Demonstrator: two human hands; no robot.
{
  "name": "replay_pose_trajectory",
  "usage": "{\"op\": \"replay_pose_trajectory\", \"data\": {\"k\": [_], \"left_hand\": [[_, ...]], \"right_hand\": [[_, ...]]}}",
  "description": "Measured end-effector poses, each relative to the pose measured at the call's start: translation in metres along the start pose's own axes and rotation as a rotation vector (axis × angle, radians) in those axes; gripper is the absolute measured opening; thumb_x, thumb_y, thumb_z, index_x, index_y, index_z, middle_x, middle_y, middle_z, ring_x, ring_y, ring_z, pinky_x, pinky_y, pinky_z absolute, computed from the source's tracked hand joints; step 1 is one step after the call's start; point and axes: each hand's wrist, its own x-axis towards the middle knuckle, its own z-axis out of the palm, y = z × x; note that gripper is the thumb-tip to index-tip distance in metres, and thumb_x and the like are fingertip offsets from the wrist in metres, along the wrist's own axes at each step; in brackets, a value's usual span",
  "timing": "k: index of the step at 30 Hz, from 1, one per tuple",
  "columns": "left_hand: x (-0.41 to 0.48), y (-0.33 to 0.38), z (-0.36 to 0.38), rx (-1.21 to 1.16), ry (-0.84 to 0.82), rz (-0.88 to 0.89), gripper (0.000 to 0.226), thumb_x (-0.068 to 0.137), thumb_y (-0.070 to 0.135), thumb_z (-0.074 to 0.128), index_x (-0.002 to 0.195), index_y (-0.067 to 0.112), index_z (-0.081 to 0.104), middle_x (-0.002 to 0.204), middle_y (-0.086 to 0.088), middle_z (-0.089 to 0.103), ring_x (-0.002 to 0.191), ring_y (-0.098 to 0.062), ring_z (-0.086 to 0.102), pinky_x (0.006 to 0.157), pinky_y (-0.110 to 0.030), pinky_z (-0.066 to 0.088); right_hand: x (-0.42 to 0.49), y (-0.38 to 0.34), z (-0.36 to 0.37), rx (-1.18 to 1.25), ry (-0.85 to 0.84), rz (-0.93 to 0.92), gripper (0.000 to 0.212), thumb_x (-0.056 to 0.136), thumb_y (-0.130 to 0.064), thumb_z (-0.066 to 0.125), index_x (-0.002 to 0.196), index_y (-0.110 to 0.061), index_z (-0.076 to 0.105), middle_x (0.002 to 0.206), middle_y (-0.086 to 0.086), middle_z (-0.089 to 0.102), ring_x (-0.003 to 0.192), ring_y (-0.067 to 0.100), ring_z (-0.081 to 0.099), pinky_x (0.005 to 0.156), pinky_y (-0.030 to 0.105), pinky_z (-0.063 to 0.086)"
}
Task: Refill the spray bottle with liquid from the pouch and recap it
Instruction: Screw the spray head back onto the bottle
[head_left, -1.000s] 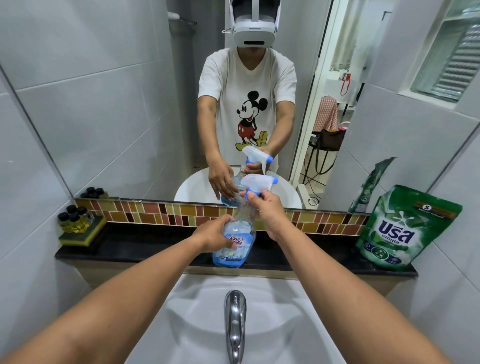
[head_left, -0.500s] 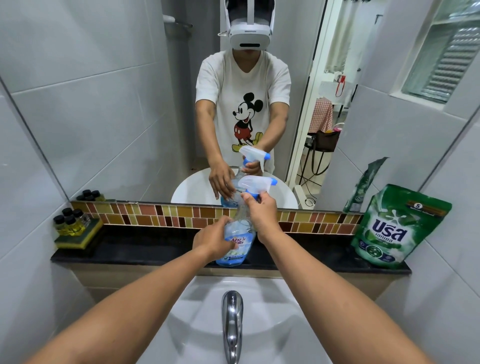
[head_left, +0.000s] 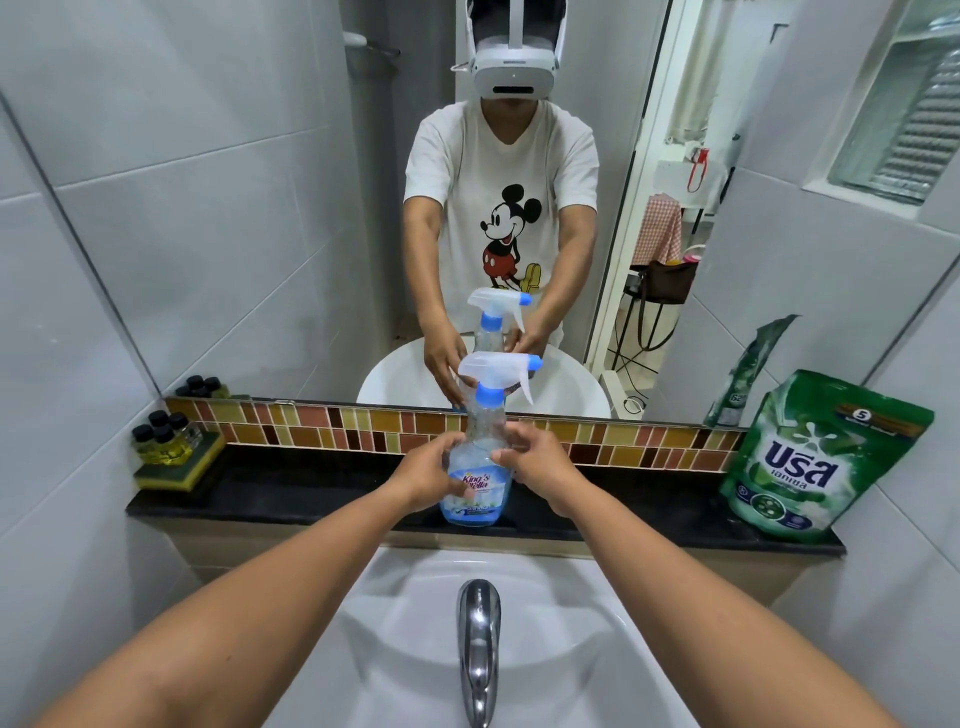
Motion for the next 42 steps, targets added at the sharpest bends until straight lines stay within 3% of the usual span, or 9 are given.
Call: {"op": "replay_pose_trajectory", "data": {"k": [7, 13, 19, 23, 28, 31, 35, 39, 42], "left_hand": [[0.000, -0.015, -0.006, -0.109, 0.046, -0.001, 0.080, 0.075, -0.005, 0.081, 0.143, 0.019, 0.049, 0.120, -0.001, 0.065, 0.117, -0.021, 0.063, 0.096, -0.040, 0.057], [-0.002, -0.035, -0.004, -0.208, 0.119, -0.042, 0.066, 0.075, -0.006, 0.081, 0.133, 0.016, 0.060, 0.125, -0.003, 0.067, 0.121, -0.021, 0.062, 0.097, -0.044, 0.057], [-0.005, -0.035, -0.004, -0.249, 0.105, -0.065, 0.063, 0.084, -0.004, 0.073, 0.140, 0.019, 0.054, 0.127, -0.006, 0.065, 0.120, -0.023, 0.062, 0.064, -0.018, 0.056], [-0.013, -0.045, -0.023, -0.280, 0.142, -0.054, 0.062, 0.086, -0.002, 0.073, 0.140, 0.021, 0.054, 0.132, -0.006, 0.063, 0.123, -0.023, 0.060, 0.067, -0.021, 0.056], [-0.030, -0.064, -0.077, -0.266, 0.267, -0.033, 0.063, 0.084, -0.004, 0.074, 0.141, 0.016, 0.054, 0.128, 0.000, 0.063, 0.120, -0.014, 0.059, 0.068, -0.016, 0.055], [-0.043, -0.083, -0.116, -0.230, 0.338, -0.051, 0.066, 0.082, -0.001, 0.076, 0.142, 0.016, 0.054, 0.130, 0.002, 0.063, 0.115, -0.008, 0.058, 0.071, -0.017, 0.055], [-0.058, -0.113, -0.161, -0.222, 0.423, -0.098, 0.067, 0.082, 0.000, 0.077, 0.142, 0.019, 0.054, 0.132, -0.001, 0.064, 0.118, -0.015, 0.061, 0.076, -0.022, 0.056], [-0.069, -0.140, -0.195, -0.251, 0.479, -0.137, 0.068, 0.081, -0.003, 0.076, 0.142, 0.016, 0.054, 0.132, -0.003, 0.064, 0.117, -0.016, 0.061, 0.076, -0.022, 0.056], [-0.071, -0.157, -0.212, -0.266, 0.503, -0.172, 0.071, 0.080, -0.004, 0.077, 0.143, 0.016, 0.053, 0.136, -0.003, 0.063, 0.123, -0.018, 0.061, 0.089, -0.032, 0.057]], "right_hand": [[0.003, 0.010, 0.005, 0.010, -0.038, 0.028, 0.050, 0.092, -0.003, 0.065, 0.139, -0.014, 0.053, 0.108, -0.004, 0.064, 0.086, 0.002, 0.062, 0.051, 0.009, 0.049], [0.006, 0.024, 0.007, 0.020, -0.053, 0.048, 0.056, 0.089, 0.000, 0.067, 0.140, -0.016, 0.052, 0.128, -0.001, 0.061, 0.113, 0.016, 0.059, 0.057, 0.013, 0.052], [0.012, 0.043, 0.026, -0.061, 0.046, 0.083, 0.052, 0.083, -0.005, 0.076, 0.130, -0.020, 0.058, 0.129, 0.003, 0.064, 0.116, 0.022, 0.062, 0.090, 0.043, 0.058], [0.021, 0.034, 0.046, -0.066, 0.045, 0.063, 0.054, 0.084, -0.007, 0.075, 0.135, -0.016, 0.056, 0.128, 0.003, 0.063, 0.116, 0.023, 0.063, 0.089, 0.045, 0.059], [0.037, 0.010, 0.099, -0.050, -0.009, -0.022, 0.049, 0.087, -0.001, 0.071, 0.132, -0.012, 0.055, 0.120, 0.000, 0.063, 0.102, 0.011, 0.062, 0.061, 0.015, 0.054], [0.047, -0.004, 0.143, -0.070, -0.045, -0.062, 0.049, 0.087, -0.003, 0.071, 0.132, -0.013, 0.054, 0.119, -0.002, 0.061, 0.100, 0.008, 0.059, 0.056, 0.014, 0.052], [0.062, -0.016, 0.200, -0.056, -0.114, -0.091, 0.049, 0.087, -0.004, 0.071, 0.132, -0.012, 0.054, 0.113, -0.005, 0.061, 0.104, 0.012, 0.062, 0.063, 0.015, 0.053], [0.080, -0.017, 0.250, -0.053, -0.174, -0.094, 0.052, 0.085, -0.004, 0.073, 0.133, -0.012, 0.054, 0.120, 0.000, 0.066, 0.111, 0.018, 0.065, 0.082, 0.031, 0.059], [0.093, -0.015, 0.276, -0.060, -0.189, -0.108, 0.054, 0.083, -0.006, 0.076, 0.133, -0.010, 0.055, 0.124, 0.006, 0.068, 0.111, 0.020, 0.067, 0.087, 0.036, 0.060]]}}
